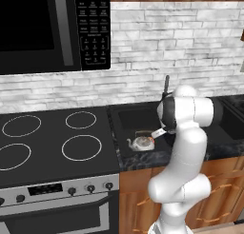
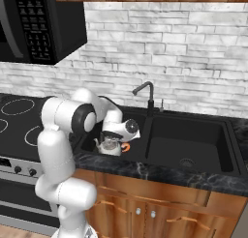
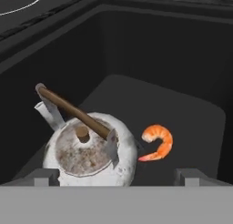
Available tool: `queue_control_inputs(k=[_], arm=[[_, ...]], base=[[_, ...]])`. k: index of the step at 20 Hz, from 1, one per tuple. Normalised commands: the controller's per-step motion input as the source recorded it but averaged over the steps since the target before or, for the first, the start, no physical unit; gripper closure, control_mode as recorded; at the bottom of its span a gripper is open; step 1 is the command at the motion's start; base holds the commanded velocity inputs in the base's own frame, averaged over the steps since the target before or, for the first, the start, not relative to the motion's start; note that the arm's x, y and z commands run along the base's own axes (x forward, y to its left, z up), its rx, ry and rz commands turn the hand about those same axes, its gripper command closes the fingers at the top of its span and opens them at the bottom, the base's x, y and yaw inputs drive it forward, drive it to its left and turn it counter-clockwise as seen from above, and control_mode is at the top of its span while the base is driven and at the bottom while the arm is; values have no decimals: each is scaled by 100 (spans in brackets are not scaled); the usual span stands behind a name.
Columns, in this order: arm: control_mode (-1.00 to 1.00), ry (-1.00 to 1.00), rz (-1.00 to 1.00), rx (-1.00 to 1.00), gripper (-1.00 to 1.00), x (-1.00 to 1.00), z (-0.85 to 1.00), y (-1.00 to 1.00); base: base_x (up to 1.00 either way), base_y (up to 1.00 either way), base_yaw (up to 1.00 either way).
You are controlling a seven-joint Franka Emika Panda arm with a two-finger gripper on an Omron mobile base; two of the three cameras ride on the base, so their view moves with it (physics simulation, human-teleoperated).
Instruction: Open the cabinet, pick the kettle from the cabinet, and place it in the sink.
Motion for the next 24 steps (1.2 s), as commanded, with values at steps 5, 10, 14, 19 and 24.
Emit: queue_control_inputs(k=[5,10,14,19,24], arm=[[-100,0,-3,-4,-100,-28,35,0],[-100,8,-10,-6,-100,-23,37,0],[-100,16,-10,-2,-100,-20,43,0],[-100,16,-6,-1,-100,-9,51,0],[-100,14,-2,0,-100,1,59,0]], base=[[0,0,0],[0,0,0],[0,0,0],[0,0,0],[0,0,0]])
